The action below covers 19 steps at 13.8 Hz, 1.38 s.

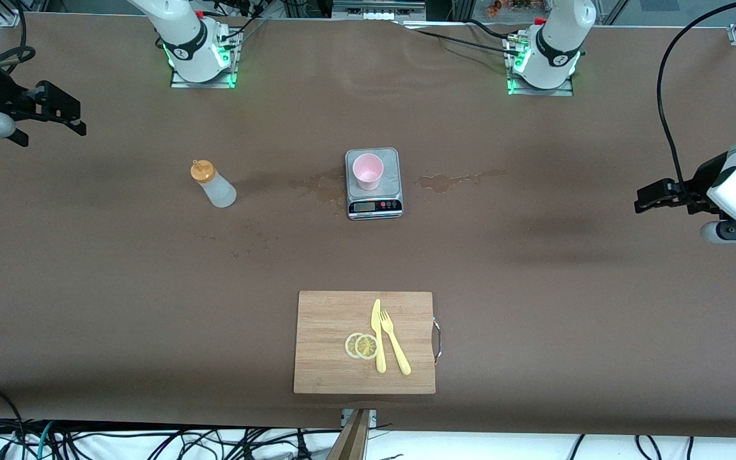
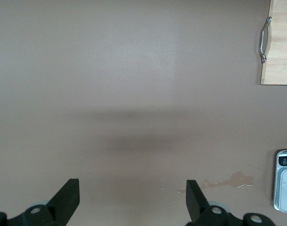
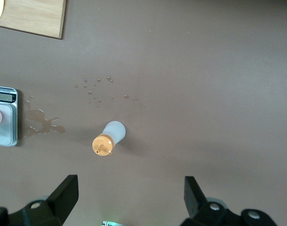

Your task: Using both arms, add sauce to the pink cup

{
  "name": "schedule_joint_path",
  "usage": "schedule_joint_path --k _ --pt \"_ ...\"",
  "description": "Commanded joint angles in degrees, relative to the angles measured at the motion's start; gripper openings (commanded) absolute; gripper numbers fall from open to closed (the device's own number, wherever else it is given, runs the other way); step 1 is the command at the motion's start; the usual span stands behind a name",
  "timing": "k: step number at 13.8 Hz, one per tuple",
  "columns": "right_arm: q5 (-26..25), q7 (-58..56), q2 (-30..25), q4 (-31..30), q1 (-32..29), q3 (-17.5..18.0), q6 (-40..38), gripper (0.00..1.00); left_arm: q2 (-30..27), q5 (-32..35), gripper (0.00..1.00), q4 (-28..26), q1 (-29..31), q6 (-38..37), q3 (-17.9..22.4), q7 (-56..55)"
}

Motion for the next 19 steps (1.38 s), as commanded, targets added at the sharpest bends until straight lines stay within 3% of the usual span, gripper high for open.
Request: schedule_joint_path --k 1,19 --pt "0.91 1.53 0.6 1.63 -0.26 -0.11 -1.21 1.0 -0.1 -0.83 1.0 0.44 0.18 -0.8 0.1 1.2" --pt "-0.85 1.01 0.77 3.83 -0.52 -0.2 -3.14 1.0 -0.1 -0.92 1.0 0.44 0.19 -0.8 0.01 1.2"
